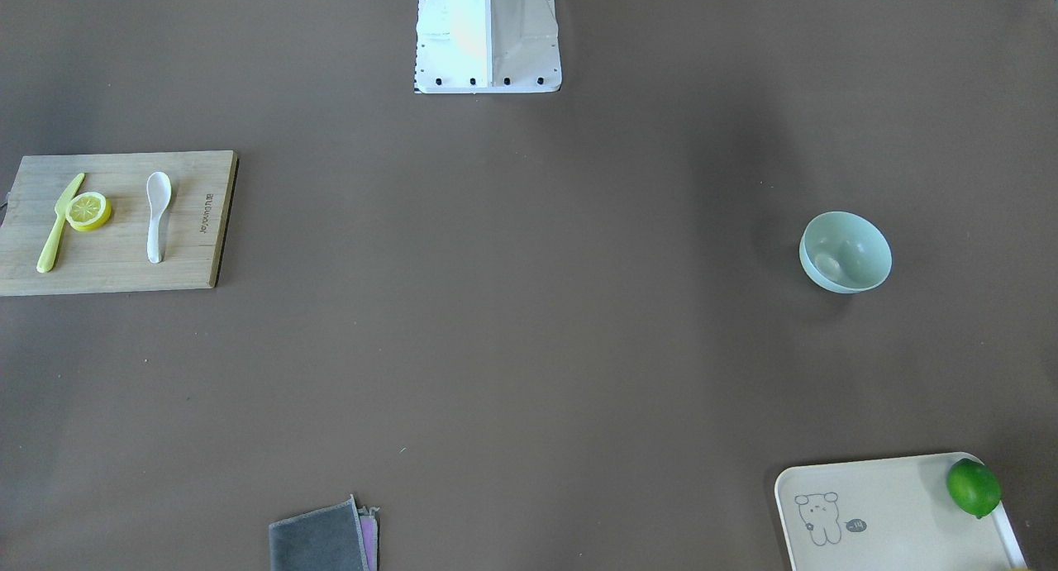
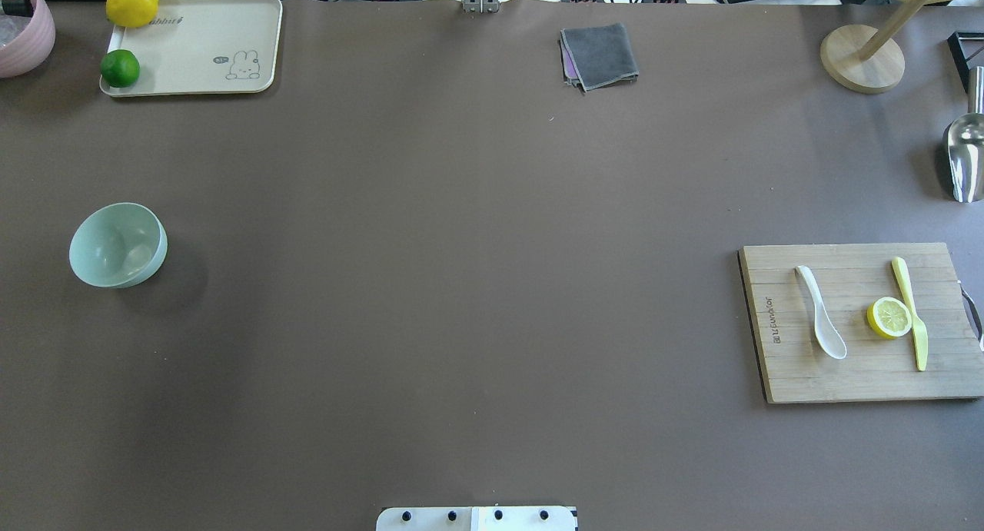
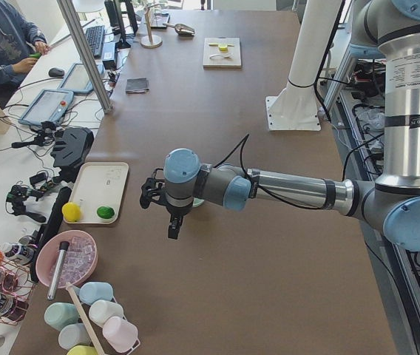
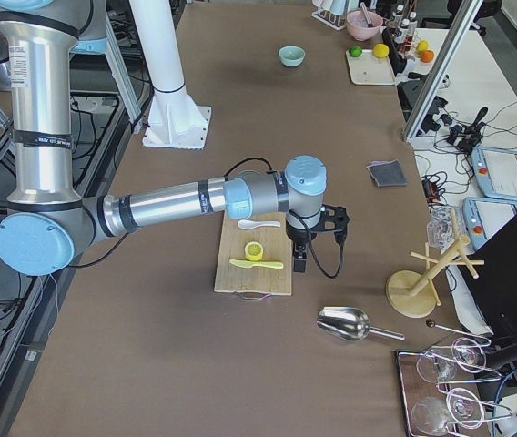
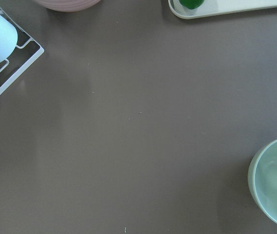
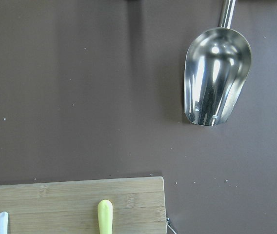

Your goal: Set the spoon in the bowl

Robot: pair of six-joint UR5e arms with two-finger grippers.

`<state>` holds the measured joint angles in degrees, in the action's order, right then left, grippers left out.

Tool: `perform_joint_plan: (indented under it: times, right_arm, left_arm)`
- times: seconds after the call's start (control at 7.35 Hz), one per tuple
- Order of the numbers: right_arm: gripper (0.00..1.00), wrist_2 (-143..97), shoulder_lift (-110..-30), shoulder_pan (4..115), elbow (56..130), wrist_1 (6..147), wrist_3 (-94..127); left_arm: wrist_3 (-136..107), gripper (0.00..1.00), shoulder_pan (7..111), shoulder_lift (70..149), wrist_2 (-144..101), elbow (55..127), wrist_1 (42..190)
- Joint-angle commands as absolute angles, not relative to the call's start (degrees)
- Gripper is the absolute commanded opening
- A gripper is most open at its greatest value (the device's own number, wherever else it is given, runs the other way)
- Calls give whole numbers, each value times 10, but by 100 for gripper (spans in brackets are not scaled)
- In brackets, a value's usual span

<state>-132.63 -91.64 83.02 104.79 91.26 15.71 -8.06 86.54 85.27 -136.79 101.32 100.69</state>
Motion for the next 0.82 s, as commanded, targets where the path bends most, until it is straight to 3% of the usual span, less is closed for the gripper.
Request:
perform_joint_plan:
  times: [0.0, 0.68]
  right_arm:
    - [100, -1344, -912, 810, 1049, 911, 155]
    - [100, -1373, -910, 780, 1088, 912, 159]
  left_arm:
    - [-83, 98, 865, 853, -1369, 1012, 1009]
    - [-83, 97, 862, 853, -1368, 1013, 1008]
